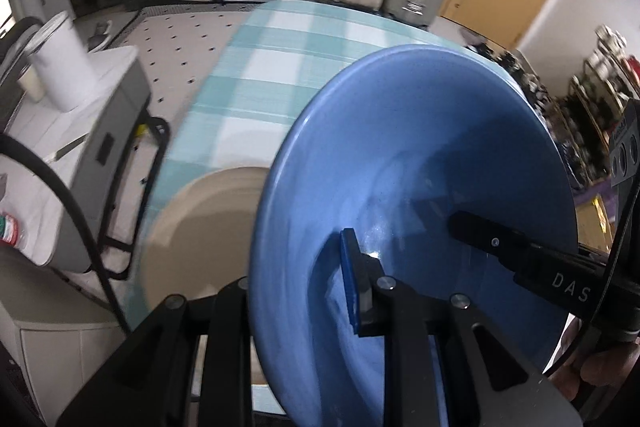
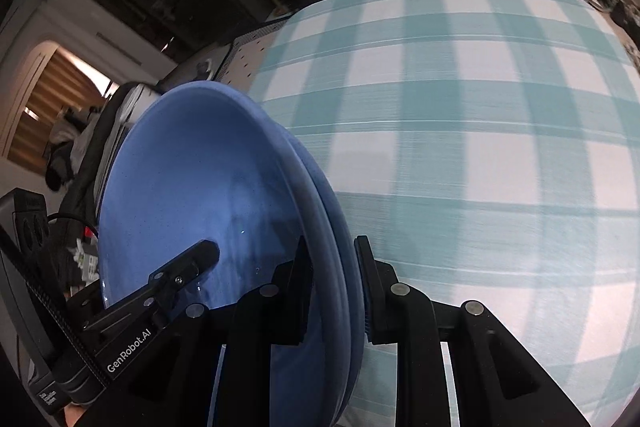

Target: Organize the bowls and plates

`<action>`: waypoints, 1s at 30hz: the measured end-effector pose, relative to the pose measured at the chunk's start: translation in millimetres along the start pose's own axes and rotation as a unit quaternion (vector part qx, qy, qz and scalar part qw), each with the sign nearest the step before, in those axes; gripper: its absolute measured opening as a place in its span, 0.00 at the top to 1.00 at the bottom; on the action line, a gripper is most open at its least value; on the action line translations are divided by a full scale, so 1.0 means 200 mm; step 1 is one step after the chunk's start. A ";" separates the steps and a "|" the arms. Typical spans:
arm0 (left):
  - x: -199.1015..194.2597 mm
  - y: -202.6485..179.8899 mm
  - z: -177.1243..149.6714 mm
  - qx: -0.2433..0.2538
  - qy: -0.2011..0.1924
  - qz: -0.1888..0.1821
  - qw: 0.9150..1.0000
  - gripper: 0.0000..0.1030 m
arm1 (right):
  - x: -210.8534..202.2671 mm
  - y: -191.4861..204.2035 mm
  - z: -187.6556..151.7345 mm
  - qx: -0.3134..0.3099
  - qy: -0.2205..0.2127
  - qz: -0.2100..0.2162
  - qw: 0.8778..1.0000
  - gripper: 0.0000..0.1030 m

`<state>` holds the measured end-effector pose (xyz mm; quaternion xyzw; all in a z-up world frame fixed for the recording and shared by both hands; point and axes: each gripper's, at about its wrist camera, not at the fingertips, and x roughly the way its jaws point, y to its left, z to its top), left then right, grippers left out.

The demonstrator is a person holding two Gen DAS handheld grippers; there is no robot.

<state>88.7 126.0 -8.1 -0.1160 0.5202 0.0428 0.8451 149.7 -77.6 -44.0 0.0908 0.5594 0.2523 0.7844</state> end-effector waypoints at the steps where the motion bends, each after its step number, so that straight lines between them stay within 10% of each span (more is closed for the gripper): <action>1: 0.00 0.04 0.00 -0.006 -0.001 0.004 1.000 0.80 | 0.02 0.03 0.01 -0.004 0.003 0.002 1.000 0.81; 30: 0.22 0.47 -0.16 -0.081 0.033 0.019 0.996 0.76 | 0.51 0.38 -0.09 -0.059 0.052 -0.038 0.996 0.80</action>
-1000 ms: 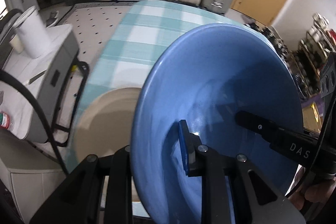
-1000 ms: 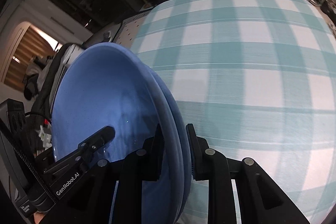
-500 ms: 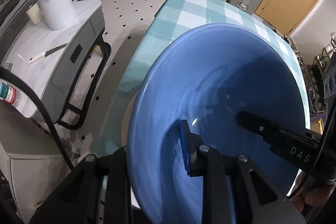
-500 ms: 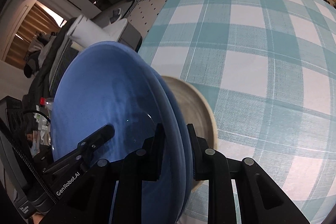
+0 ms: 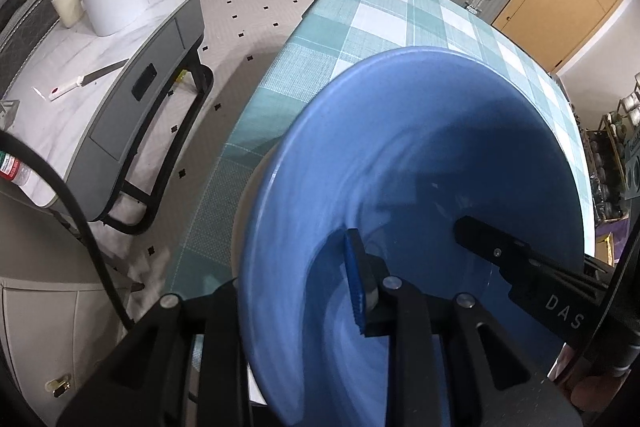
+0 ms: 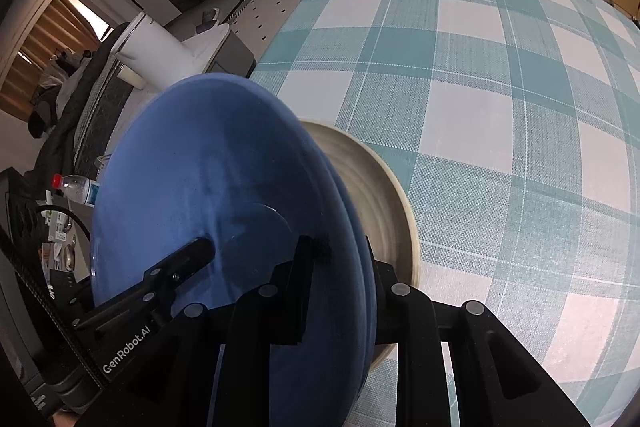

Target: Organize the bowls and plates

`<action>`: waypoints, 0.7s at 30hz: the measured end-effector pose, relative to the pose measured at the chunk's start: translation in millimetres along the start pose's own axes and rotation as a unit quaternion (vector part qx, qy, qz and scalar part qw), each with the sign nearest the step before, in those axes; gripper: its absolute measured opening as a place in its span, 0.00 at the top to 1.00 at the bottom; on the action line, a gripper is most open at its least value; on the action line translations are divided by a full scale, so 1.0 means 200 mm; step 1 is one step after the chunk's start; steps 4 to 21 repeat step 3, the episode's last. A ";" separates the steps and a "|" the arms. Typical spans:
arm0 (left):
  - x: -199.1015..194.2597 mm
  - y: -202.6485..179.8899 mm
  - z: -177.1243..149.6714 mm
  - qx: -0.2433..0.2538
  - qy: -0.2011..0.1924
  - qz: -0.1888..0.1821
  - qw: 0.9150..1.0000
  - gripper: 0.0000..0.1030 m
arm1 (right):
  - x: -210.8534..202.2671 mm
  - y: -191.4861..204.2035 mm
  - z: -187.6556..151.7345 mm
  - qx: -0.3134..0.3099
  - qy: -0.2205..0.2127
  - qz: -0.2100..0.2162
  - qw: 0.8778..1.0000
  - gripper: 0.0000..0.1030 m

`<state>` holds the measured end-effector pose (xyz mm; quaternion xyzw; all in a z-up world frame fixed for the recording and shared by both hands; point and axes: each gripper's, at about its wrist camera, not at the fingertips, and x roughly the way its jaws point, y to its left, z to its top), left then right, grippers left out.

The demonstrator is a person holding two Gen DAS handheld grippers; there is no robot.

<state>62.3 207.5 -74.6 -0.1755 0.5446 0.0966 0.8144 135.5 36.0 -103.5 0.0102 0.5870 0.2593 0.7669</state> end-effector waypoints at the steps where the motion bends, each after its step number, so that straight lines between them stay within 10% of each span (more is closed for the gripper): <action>1: 0.00 0.00 0.00 0.003 -0.002 0.002 1.000 0.76 | 0.00 0.00 0.00 0.003 -0.001 0.002 1.000 0.80; 21: 0.00 -0.01 0.00 0.010 -0.003 0.007 1.000 0.76 | 0.01 -0.02 0.00 0.008 0.000 0.005 1.000 0.79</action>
